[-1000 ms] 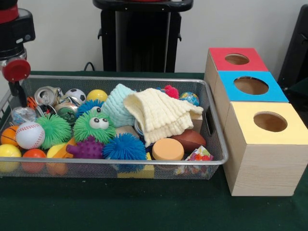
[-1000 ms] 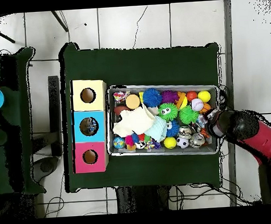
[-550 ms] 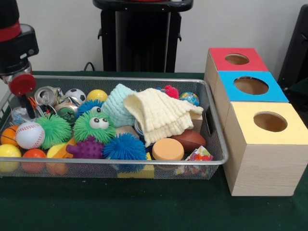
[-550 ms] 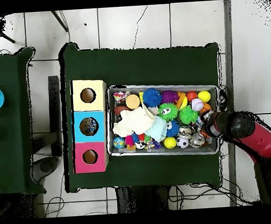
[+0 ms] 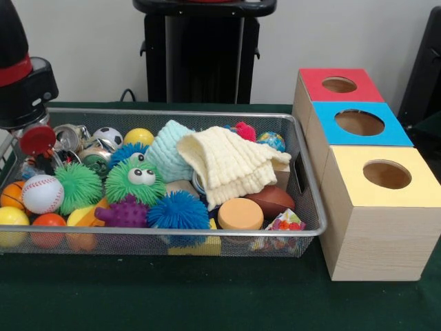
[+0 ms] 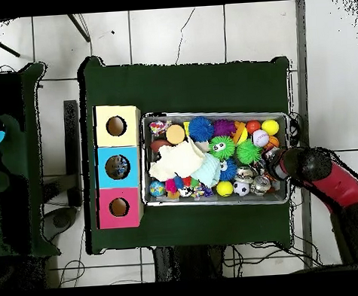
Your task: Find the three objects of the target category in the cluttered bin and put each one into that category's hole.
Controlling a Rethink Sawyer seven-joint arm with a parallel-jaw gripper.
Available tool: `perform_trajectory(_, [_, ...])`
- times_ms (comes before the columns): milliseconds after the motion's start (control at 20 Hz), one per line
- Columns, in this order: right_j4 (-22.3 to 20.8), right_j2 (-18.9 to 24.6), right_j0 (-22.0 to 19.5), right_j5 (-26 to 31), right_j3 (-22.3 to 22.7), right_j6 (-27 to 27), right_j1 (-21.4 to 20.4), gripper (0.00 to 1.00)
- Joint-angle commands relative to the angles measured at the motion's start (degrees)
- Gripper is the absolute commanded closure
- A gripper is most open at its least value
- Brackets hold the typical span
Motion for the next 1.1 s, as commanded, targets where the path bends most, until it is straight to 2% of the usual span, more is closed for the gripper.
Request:
perform_trajectory(50, [-4.8,5.4,-0.8,-0.3,-2.2,-8.6,3.0,0.00])
perform_trajectory(500, [-5.0,5.0,-0.7,2.0,-2.0,-8.2,0.9,0.00])
perform_trajectory(750, [-7.4,2.1,0.7,1.0,-0.7,-7.4,-2.2,0.00])
perform_trajectory(1100, [-9.0,3.6,-1.1,-0.9,-1.5,-7.7,0.0,0.00])
